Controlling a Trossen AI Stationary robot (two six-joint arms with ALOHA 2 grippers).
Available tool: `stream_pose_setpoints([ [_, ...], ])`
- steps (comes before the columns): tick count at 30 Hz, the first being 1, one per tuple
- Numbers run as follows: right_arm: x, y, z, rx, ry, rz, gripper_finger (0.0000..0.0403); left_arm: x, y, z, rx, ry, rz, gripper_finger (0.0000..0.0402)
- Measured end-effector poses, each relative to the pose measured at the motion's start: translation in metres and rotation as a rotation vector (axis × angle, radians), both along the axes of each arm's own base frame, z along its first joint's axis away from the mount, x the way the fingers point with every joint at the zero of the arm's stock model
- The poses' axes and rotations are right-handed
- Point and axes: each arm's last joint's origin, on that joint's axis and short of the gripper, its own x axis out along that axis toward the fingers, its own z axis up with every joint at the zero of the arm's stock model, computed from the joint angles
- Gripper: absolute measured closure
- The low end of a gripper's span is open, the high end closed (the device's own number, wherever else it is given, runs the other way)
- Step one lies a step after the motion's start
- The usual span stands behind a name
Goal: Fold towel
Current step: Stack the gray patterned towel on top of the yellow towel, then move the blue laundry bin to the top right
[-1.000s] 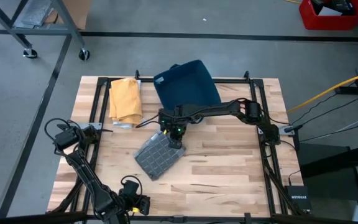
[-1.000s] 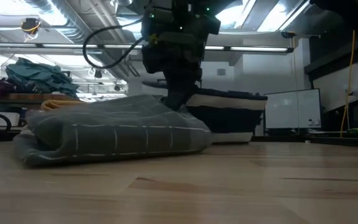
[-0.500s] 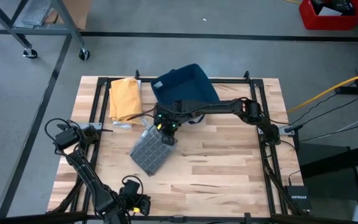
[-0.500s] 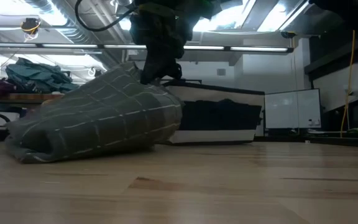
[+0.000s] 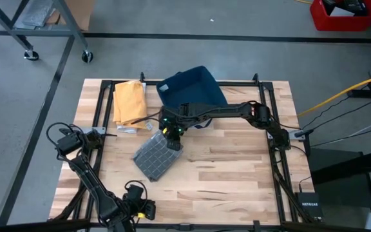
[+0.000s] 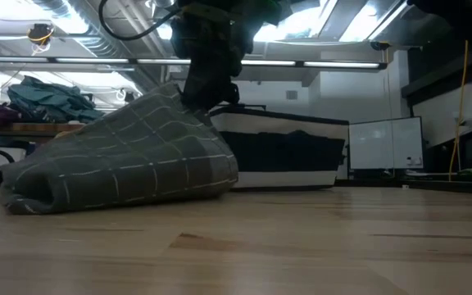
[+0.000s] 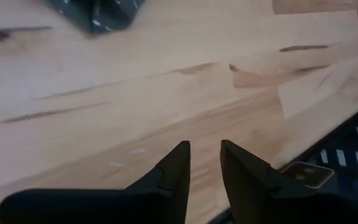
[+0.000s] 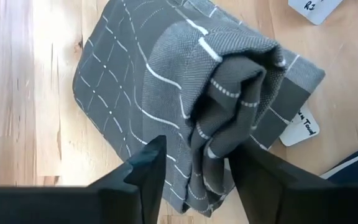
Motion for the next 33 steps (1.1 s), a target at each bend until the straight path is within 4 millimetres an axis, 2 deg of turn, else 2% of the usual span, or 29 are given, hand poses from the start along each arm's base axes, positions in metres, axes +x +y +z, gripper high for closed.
stream_pose_setpoints([
  [8, 0.002, -0.001, 0.006, -0.028, -0.028, -0.004, 0.0226, 0.001, 0.003, 0.000, 0.031, 0.003, -0.004, 0.0362],
  [17, 0.010, -0.006, 0.045, -0.173, -0.167, -0.093, 0.0226, 0.000, 0.001, 0.000, 0.047, 0.008, -0.027, 0.0380],
  [23, 0.023, -0.013, 0.063, -0.318, -0.369, -0.163, 0.0226, 0.000, 0.002, 0.000, 0.047, 0.009, -0.025, 0.0375],
  [26, 0.034, -0.023, 0.061, -0.340, -0.460, -0.185, 0.0226, 0.000, 0.002, 0.000, 0.047, 0.008, -0.024, 0.0378],
  [33, 0.049, -0.068, 0.012, -0.311, -0.392, -0.282, 0.0226, 0.001, 0.002, 0.000, 0.048, 0.008, -0.022, 0.0380],
])
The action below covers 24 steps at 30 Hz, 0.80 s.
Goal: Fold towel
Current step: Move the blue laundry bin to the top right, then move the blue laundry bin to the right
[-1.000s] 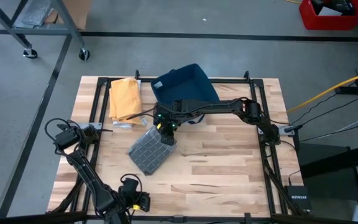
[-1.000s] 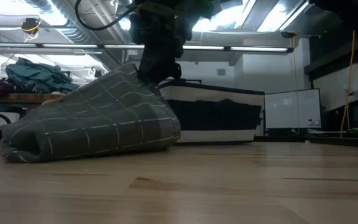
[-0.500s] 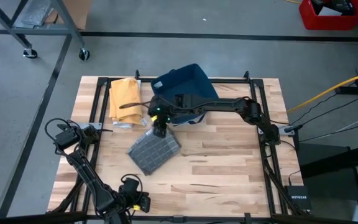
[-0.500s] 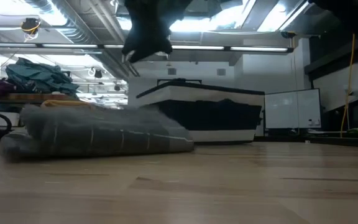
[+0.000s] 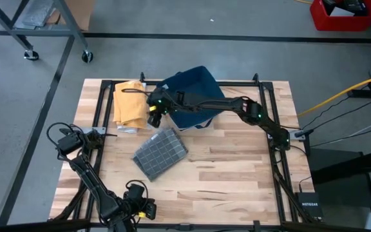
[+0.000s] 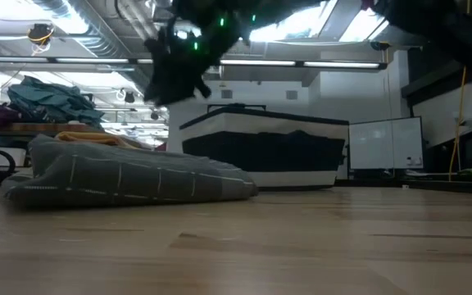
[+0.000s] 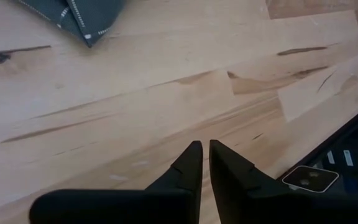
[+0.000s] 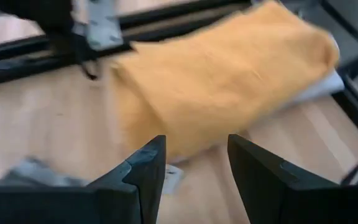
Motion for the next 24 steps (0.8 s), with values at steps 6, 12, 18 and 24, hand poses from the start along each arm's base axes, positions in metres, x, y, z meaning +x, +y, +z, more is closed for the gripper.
stream_pose_setpoints([
  [6, 0.002, -0.036, -0.037, 0.039, 0.067, -0.090, 0.0226, 0.000, 0.001, 0.000, 0.006, 0.001, 0.001, 0.0380],
  [12, -0.011, -0.070, -0.046, -0.032, 0.158, -0.251, 0.0226, 0.000, 0.001, 0.000, 0.003, -0.001, 0.005, 0.0384],
  [18, -0.035, -0.094, -0.058, -0.019, 0.364, -0.327, 0.0226, 0.000, 0.000, 0.000, -0.001, -0.003, 0.005, 0.0383],
  [24, -0.058, -0.095, -0.074, -0.004, 0.638, -0.318, 0.0226, 0.001, 0.000, 0.000, -0.002, -0.004, 0.003, 0.0383],
])
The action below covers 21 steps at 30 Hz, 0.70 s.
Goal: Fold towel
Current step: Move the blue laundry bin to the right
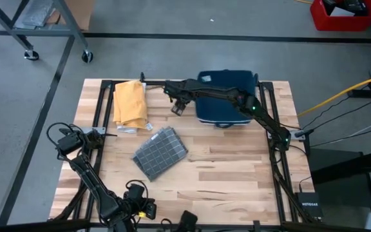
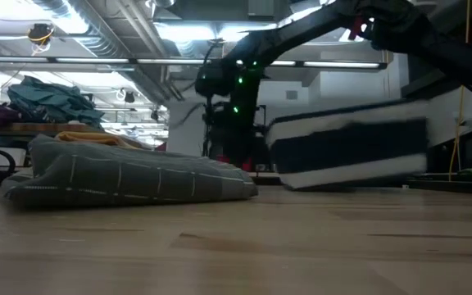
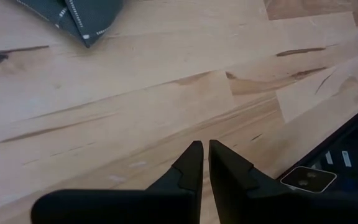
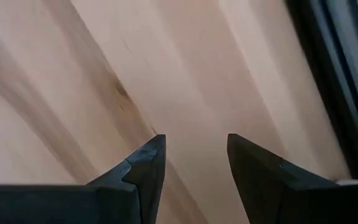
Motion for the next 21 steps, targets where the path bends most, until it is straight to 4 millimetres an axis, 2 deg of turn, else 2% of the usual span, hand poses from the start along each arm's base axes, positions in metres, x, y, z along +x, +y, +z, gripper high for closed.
stream_pose_setpoints([
  [6, -0.012, -0.002, -0.001, 0.020, 0.116, 0.012, 0.0226, 0.000, 0.000, 0.000, -0.003, -0.001, 0.001, 0.0383],
  [12, -0.013, -0.003, 0.000, 0.012, 0.119, 0.008, 0.0226, 0.000, 0.000, 0.000, -0.003, -0.002, 0.000, 0.0382],
  [16, -0.008, 0.001, 0.004, 0.039, 0.059, 0.031, 0.0226, 0.000, 0.001, 0.000, 0.008, 0.003, 0.000, 0.0382],
  [21, 0.001, 0.008, 0.023, 0.183, -0.097, 0.104, 0.0226, 0.000, 0.009, -0.001, 0.061, 0.007, 0.048, 0.0382],
])
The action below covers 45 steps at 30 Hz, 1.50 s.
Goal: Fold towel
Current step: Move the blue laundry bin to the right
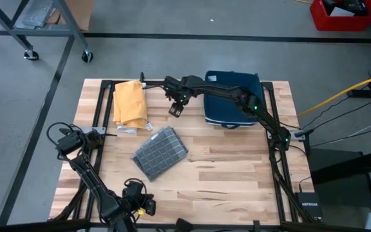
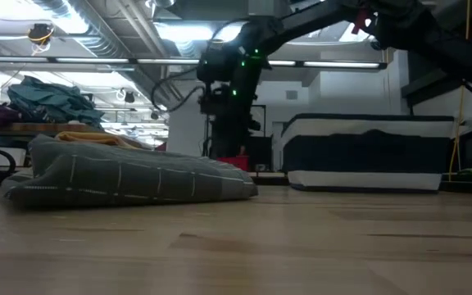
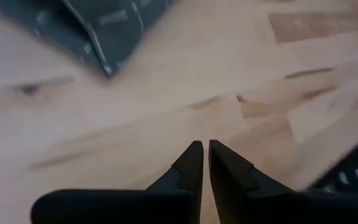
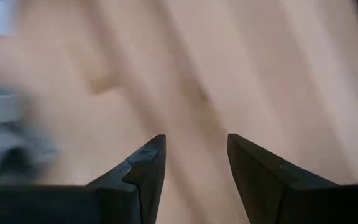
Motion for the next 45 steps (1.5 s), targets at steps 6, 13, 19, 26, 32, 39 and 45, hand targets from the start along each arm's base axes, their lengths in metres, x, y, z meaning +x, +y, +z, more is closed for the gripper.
stream_pose_setpoints([
  [6, 0.004, 0.012, 0.030, 0.167, -0.097, 0.083, 0.0226, 0.000, 0.017, 0.011, 0.066, 0.043, 0.023, 0.0382],
  [13, 0.000, 0.025, 0.036, 0.327, -0.073, 0.093, 0.0226, -0.008, 0.030, 0.046, 0.105, 0.050, -0.071, 0.0382],
  [19, -0.014, 0.044, 0.034, 0.501, 0.085, 0.093, 0.0226, -0.011, 0.040, 0.056, 0.218, 0.127, -0.171, 0.0382],
  [26, -0.015, 0.083, 0.033, 0.500, 0.206, 0.228, 0.0226, -0.021, 0.055, 0.043, 0.102, 0.402, -0.096, 0.0347],
  [32, -0.005, 0.113, 0.032, 0.408, 0.188, 0.336, 0.0226, -0.023, 0.059, 0.033, -0.008, 0.503, -0.028, 0.0279],
  [39, -0.002, 0.131, 0.031, 0.216, 0.236, 0.362, 0.0226, -0.017, 0.069, 0.017, -0.068, 0.510, 0.050, 0.0229],
  [45, 0.001, 0.134, 0.031, 0.226, 0.211, 0.313, 0.0226, -0.009, 0.080, -0.006, -0.149, 0.453, 0.131, 0.0215],
])
